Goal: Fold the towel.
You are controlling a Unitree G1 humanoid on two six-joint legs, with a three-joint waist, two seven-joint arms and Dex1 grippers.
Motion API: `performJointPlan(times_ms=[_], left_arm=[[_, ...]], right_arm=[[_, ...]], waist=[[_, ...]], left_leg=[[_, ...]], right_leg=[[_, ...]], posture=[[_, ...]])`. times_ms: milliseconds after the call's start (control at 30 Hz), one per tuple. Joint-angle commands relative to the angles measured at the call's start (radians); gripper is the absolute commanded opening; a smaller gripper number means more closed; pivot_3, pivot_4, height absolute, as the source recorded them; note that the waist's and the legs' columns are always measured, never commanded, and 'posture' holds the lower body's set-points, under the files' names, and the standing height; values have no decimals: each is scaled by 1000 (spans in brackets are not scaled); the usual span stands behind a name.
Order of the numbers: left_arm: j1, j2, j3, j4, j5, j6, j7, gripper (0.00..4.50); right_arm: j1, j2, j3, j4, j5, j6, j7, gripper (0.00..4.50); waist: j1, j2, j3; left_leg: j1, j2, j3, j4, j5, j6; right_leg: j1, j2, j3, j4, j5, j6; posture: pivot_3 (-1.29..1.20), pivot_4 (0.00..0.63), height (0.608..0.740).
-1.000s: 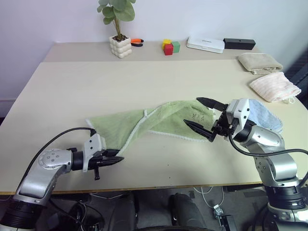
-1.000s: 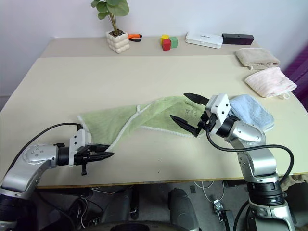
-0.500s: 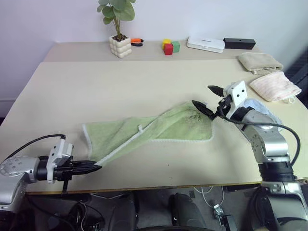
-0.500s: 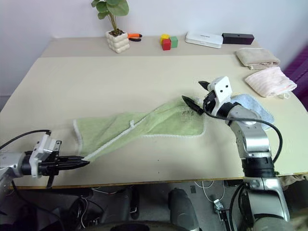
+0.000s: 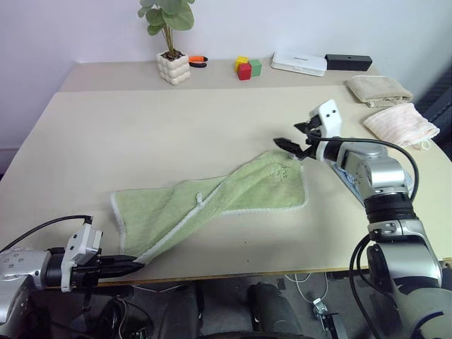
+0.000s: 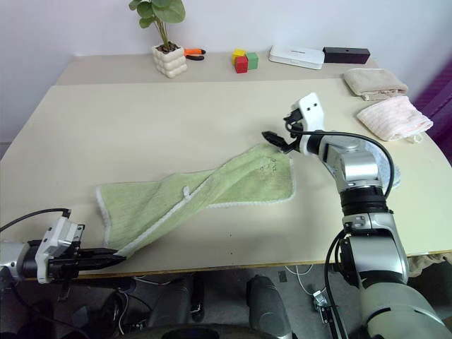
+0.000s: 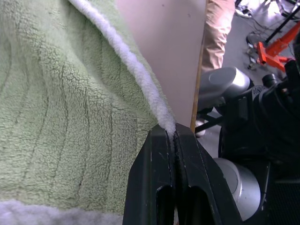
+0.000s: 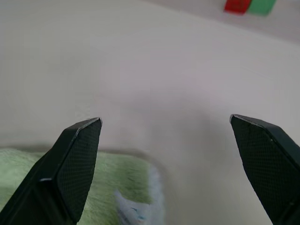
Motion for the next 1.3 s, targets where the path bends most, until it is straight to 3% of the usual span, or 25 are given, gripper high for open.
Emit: performJointPlan(times_ms=[33, 433, 567, 767, 1067, 1167, 1300], left_arm=[[11, -21, -2, -31, 2, -28, 11, 46], [34, -48, -29, -139, 11, -14, 82, 46], [29, -42, -31, -177, 1, 18, 107, 0], [-2, -27, -29, -205, -10, 69, 123, 0], [-54, -19, -40, -192, -8, 100, 119, 0], [-68, -20, -47, -191, -6, 105, 121, 0], [-80, -21, -38, -181, -6, 105, 127, 0]], right_arm=[[-62, 5, 27, 40, -30, 65, 13, 4500], [-198, 32, 68, 290, -121, 142, 22, 4500], [-190, 37, 72, 305, -127, 149, 54, 3195], [-190, 45, 43, 285, -102, 158, 66, 106], [-150, 30, 24, 202, -84, 159, 89, 37], [-160, 45, -48, 165, -35, 128, 71, 37], [-77, 14, -80, 16, 19, 81, 149, 37]], waist=[[2, 0, 0], [-9, 0, 0], [-19, 0, 0], [-21, 0, 0], [-20, 0, 0], [-20, 1, 1], [-17, 1, 0]], left_leg=[[0, 0, 0, 0, 0, 0], [-1, 0, 0, -1, 0, 0], [-1, 0, 0, -1, 0, 0], [-1, 0, 0, -2, 0, 0], [-1, 0, 1, -1, 0, 0], [-1, 0, 1, -1, 0, 0], [-1, 0, 1, -2, 0, 0]], right_leg=[[0, 0, 0, 0, 0, 0], [-1, 0, 0, 0, 0, 0], [-1, 0, 0, 0, 0, 0], [-1, 0, 0, 0, 0, 1], [-1, 0, 0, 0, 0, 1], [-1, 0, 0, 0, 1, 1], [-1, 1, 0, 0, 2, 3]], posture=[[0, 150, 735], [0, 150, 735], [0, 150, 735], [0, 150, 735], [0, 150, 735], [0, 150, 735], [0, 150, 735]])
